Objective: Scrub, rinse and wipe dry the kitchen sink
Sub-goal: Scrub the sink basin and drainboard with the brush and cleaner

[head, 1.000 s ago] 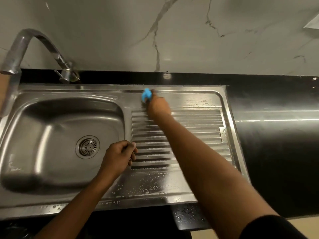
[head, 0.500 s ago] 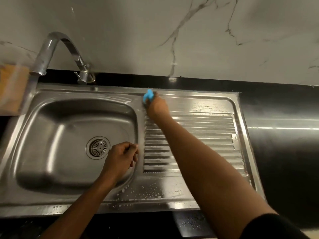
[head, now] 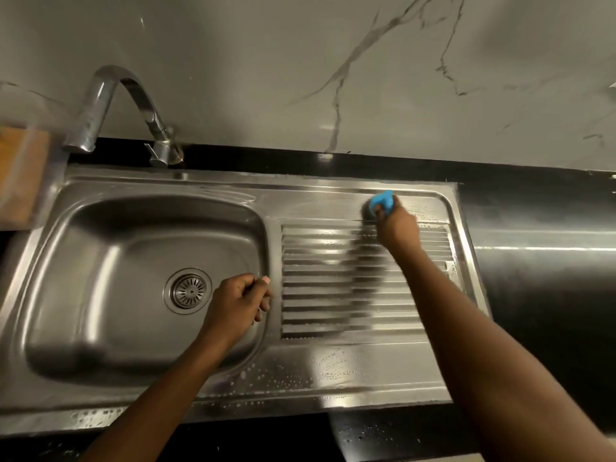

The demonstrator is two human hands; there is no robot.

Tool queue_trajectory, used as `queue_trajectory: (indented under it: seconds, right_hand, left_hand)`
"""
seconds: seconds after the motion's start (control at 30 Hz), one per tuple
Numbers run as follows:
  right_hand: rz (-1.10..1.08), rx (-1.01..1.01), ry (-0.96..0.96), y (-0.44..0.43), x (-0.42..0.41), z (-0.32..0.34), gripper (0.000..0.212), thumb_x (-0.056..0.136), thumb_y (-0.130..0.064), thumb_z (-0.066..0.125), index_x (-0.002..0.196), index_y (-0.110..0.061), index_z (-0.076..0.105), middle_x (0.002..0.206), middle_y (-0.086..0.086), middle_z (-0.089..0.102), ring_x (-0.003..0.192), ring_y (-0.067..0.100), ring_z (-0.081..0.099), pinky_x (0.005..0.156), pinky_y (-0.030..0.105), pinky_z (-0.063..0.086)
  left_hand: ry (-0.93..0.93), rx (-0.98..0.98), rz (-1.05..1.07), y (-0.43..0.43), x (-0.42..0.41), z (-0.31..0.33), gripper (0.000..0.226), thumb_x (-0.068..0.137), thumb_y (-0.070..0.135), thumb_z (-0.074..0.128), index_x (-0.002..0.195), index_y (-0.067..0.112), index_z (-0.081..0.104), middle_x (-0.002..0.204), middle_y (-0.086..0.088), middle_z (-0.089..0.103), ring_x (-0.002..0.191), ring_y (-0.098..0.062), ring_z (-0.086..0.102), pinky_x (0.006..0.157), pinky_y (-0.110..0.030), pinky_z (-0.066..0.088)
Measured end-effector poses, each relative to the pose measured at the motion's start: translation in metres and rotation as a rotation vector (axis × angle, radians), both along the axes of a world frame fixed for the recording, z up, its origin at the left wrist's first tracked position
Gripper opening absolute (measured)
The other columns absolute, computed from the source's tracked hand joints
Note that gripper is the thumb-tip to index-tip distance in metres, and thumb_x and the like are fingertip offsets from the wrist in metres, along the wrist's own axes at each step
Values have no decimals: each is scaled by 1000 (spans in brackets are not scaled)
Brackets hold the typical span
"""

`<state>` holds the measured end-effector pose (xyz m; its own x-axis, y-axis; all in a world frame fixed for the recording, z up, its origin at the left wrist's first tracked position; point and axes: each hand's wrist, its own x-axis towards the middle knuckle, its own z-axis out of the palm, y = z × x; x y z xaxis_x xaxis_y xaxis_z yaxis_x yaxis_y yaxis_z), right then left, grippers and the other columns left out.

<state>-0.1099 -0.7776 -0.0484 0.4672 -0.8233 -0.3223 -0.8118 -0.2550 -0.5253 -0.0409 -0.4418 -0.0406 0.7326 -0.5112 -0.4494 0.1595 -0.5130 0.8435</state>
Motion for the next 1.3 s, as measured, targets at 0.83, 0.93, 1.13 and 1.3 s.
queue_trajectory:
  seconds: [0.83,0.93,1.13,1.3]
  right_hand:
    - [-80,2,120,-26,16,3,37,104,-32,59,135,-12,54,113,12,68,100,27,69,91,45,59]
    - [-190,63,40,-27,17,4,39,104,-39,57,133,-13,56,113,12,68,101,29,71,93,49,60]
    - [68,134,-105,77,94,-8,49,106,-45,52,146,-18,48,113,6,67,97,19,64,86,37,55]
    - [323,144,-34,135,137,-8,61,108,-40,49,162,-26,25,123,10,62,99,18,61,88,36,54]
  left_hand:
    - [44,-20,31,24,23,-10,33,106,25,58,80,8,71,67,-10,70,54,-17,60,54,-24,48]
    - [47,-35,46,27,25,-10,33,106,26,59,81,8,71,68,-11,71,56,-19,61,56,-28,49]
    - [18,-4,37,36,25,-4,31,105,27,59,82,11,72,70,-10,72,58,-20,63,59,-32,51]
    - [-6,1,71,48,21,4,31,106,27,58,83,11,73,71,-9,72,57,-16,63,57,-25,51]
